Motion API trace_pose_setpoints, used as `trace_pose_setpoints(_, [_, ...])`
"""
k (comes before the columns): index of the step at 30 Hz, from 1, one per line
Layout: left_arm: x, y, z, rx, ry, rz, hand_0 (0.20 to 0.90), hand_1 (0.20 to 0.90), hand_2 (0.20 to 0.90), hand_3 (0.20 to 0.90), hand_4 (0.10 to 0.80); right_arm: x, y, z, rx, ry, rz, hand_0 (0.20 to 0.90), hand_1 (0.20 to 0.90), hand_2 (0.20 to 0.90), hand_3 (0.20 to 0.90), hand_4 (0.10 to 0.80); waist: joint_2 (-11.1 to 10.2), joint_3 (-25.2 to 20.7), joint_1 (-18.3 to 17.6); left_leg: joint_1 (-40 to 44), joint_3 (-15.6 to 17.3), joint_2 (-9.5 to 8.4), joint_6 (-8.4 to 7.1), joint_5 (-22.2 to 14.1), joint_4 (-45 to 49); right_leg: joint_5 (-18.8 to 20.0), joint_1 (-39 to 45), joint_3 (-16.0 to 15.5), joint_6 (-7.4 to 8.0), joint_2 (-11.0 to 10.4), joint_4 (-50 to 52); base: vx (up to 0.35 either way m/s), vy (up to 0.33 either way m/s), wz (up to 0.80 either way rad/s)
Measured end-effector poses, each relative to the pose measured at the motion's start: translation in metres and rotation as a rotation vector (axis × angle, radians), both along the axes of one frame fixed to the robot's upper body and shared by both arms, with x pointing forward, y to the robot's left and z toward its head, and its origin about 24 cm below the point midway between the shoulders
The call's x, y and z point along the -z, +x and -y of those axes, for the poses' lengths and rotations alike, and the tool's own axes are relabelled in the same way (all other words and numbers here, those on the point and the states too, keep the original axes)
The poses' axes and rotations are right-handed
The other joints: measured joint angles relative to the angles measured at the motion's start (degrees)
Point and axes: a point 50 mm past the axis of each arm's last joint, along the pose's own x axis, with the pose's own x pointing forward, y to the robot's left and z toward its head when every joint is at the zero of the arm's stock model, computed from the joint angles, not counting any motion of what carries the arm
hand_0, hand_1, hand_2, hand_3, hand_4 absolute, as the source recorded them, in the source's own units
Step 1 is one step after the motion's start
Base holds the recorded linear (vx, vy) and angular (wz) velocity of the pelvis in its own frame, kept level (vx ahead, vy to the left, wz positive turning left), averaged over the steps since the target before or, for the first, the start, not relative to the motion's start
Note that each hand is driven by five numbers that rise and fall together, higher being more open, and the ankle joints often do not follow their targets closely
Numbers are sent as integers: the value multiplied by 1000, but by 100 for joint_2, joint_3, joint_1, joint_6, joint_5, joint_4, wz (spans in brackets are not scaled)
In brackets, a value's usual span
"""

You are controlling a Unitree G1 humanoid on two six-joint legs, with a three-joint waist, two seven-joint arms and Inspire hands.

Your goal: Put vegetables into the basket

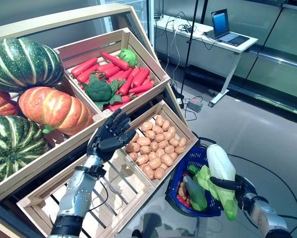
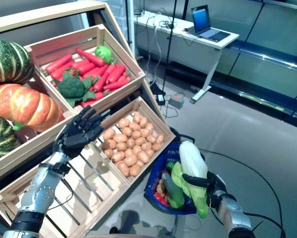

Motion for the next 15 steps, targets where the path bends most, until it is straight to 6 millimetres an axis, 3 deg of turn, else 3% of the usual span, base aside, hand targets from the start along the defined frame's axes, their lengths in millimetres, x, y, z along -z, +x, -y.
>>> trace_pose_setpoints(3, [11, -7, -2, -30, 54, -54, 900, 900, 900, 900, 800, 4, 4, -6, 103, 82, 23, 300, 300, 300, 300, 400, 22, 14, 37, -50, -11, 11, -7, 5, 1, -3, -66, -10, -4, 8, 2, -56, -67, 1])
trace_pose_setpoints(6, [14, -4, 8, -15, 70, -57, 900, 900, 900, 900, 800, 1, 24, -4, 212, 130, 48, 300, 300, 300, 300, 400, 176, 105, 163, -581, -141, 33, 28, 62, 207, -8, -598, -26, -27, -3, 247, -355, -80, 7])
trace_pose_setpoints(10, [1, 24, 27, 6, 79, -18, 900, 900, 900, 900, 800, -35, 83, 1, 304, 149, 148, 300, 300, 300, 300, 400, 496, 913, 310, -1513, -273, 188, 111, 5, 972, -99, -1449, -118, -157, -61, 1013, -218, 8, 10])
trace_pose_setpoints(12, [-8, 31, 31, -3, 61, 14, 900, 900, 900, 900, 800, -59, 107, -1, 318, 181, 235, 300, 300, 300, 300, 400, 602, 1362, 349, -1897, -277, 249, 150, -63, 1330, -323, -1949, -136, -236, -182, 1652, -159, 24, 7])
trace_pose_setpoints(15, [-14, 36, 30, -29, 23, 28, 900, 900, 900, 900, 800, -81, 122, 5, 345, 200, 316, 300, 300, 300, 300, 400, 623, 1860, 373, -2367, -291, 234, 194, -317, 1992, -795, -2578, -126, -275, -494, 2751, -158, 36, 11])
